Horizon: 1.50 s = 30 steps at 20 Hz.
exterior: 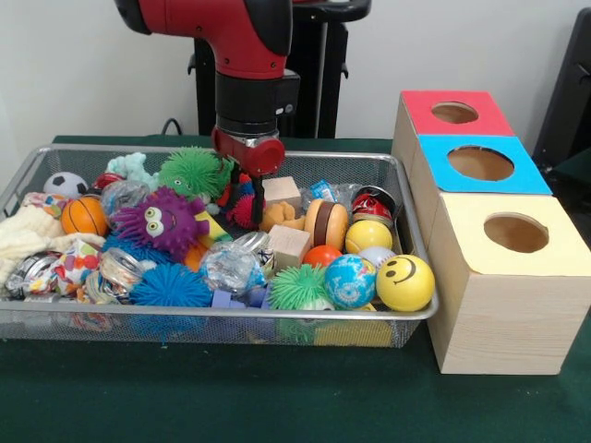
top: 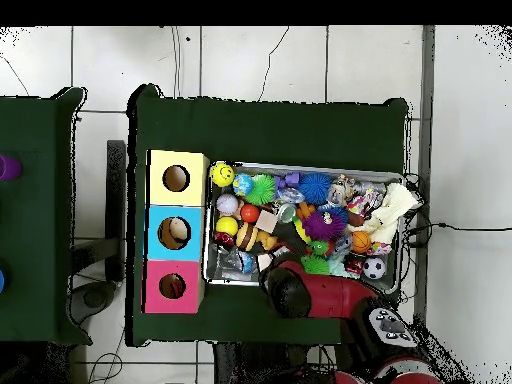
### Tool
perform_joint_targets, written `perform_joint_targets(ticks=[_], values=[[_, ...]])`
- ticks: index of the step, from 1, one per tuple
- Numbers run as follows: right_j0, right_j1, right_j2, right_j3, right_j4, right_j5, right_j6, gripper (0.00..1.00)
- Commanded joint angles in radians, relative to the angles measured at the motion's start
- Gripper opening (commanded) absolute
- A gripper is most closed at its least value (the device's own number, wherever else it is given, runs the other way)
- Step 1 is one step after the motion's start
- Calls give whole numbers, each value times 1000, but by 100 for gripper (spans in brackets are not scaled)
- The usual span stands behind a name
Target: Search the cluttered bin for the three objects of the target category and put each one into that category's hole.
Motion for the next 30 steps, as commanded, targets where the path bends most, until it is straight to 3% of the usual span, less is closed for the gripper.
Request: perform_joint_targets(ticks=[1, 12, 30], values=[[-22, -43, 70, 35, 66, 174, 32, 100], [-35, -144, 111, 20, 120, 331, -5, 100], [89, -30, 49, -76, 169, 285, 73, 100]])
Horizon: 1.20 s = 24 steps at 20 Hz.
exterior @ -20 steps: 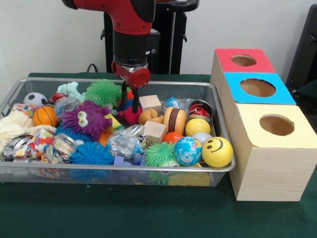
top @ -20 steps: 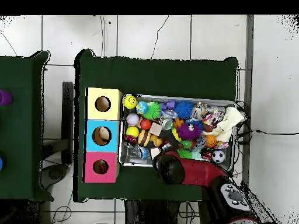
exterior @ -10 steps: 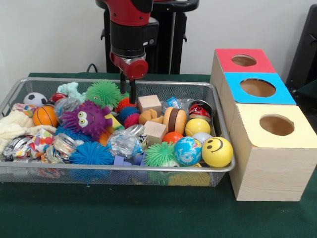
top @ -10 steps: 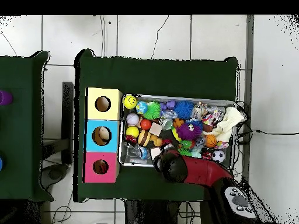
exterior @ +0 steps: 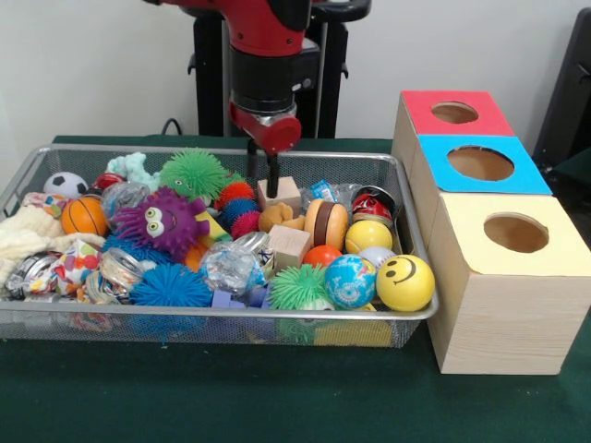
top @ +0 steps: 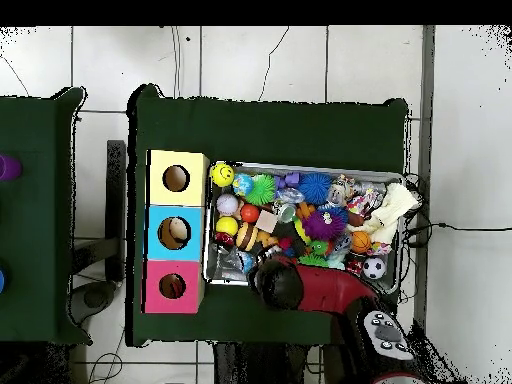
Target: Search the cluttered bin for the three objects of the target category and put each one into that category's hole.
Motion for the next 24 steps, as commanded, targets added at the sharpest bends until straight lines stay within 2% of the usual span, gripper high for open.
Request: perform_joint_targets(ticks=[1, 7, 16, 24], values=[[46, 71, 29, -105, 65, 40, 72, 100], [82, 83, 17, -135, 99, 60, 72, 100], [65, 147, 0, -140, 74, -35, 56, 100], [34, 126, 17, -128, 67, -19, 33, 100]])
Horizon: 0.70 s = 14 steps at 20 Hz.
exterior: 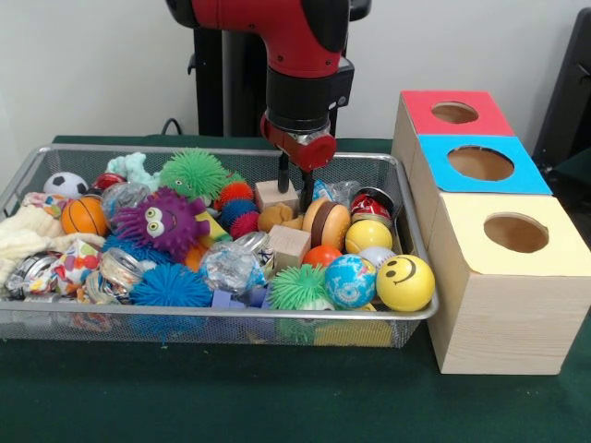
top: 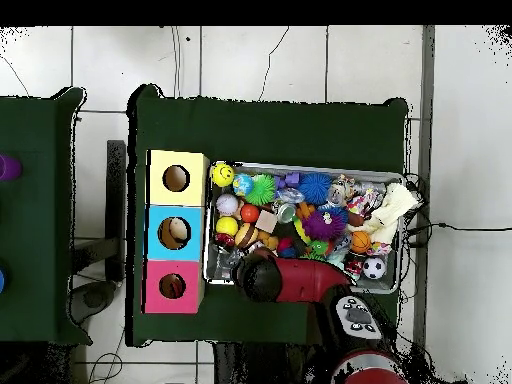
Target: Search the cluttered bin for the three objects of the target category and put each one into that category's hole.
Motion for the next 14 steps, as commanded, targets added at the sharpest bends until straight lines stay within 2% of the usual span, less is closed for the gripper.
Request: perform_joint_targets(ticks=[1, 14], values=[[-54, 64, 33, -88, 20, -12, 27, 100], [-68, 1, 61, -118, 57, 125, -9, 100]])
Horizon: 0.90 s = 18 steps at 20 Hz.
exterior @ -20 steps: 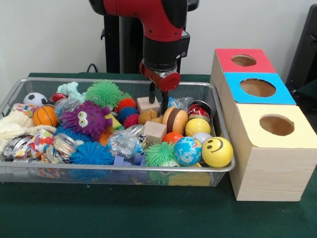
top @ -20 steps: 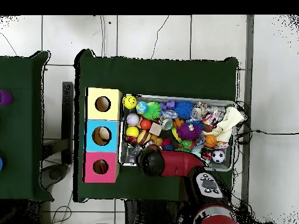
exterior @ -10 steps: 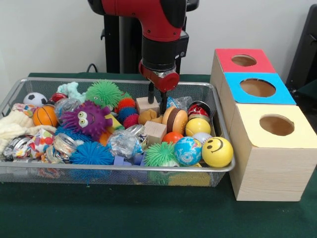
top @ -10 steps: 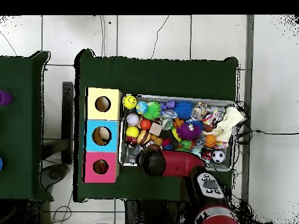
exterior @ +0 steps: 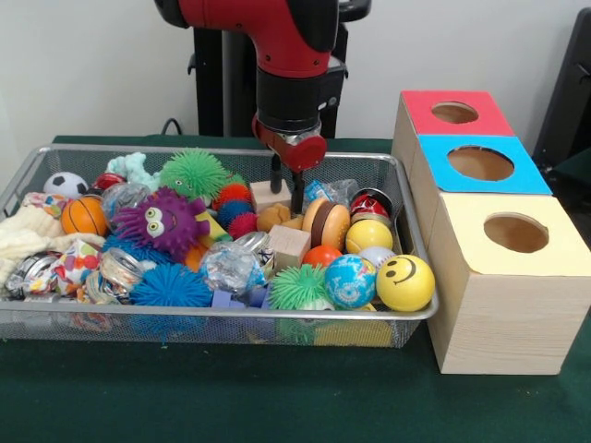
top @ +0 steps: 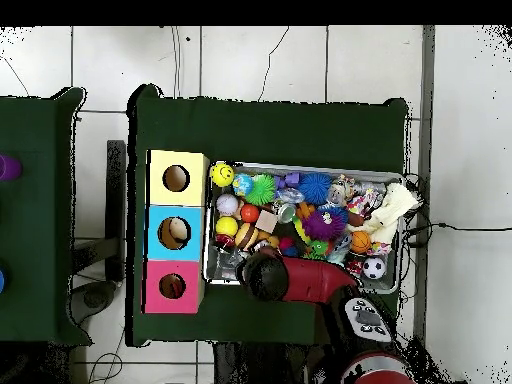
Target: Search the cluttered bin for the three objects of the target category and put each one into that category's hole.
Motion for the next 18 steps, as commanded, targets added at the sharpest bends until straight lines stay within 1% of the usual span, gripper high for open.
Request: perform_joint_targets(ticks=[1, 14, 18], values=[[-40, -4, 58, -121, 49, 137, -12, 100], [-42, -15, 78, -170, 66, 223, -20, 100], [-29, -2, 71, -188, 68, 222, -10, 100]])
